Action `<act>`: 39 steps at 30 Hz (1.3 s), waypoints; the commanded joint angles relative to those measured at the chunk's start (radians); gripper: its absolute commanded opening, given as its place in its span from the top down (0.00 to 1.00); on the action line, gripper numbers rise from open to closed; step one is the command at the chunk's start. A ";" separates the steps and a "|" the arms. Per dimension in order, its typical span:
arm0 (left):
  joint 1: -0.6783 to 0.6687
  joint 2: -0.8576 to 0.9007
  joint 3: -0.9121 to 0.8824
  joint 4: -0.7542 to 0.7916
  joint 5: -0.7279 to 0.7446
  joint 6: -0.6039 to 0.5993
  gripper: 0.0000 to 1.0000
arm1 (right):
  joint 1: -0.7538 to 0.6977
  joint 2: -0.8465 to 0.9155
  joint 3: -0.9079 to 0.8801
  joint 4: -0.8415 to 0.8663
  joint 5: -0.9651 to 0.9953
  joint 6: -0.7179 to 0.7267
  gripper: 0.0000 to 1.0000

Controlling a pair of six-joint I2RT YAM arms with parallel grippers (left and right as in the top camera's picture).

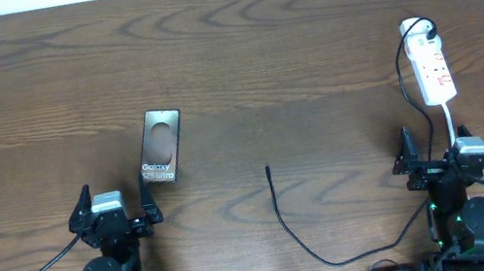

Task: Plug charger to phone and switch on socket

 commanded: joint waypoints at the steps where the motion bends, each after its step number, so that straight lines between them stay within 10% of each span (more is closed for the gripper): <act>1: 0.000 -0.001 -0.016 -0.038 -0.029 -0.002 0.06 | 0.015 -0.001 -0.001 -0.005 0.004 -0.010 0.01; 27: 0.000 0.025 0.030 -0.084 -0.028 -0.029 0.06 | 0.015 -0.001 -0.001 -0.005 0.003 -0.010 0.01; 39: -0.001 0.611 0.504 -0.191 0.003 -0.032 0.06 | 0.015 -0.001 -0.001 -0.005 0.003 -0.010 0.01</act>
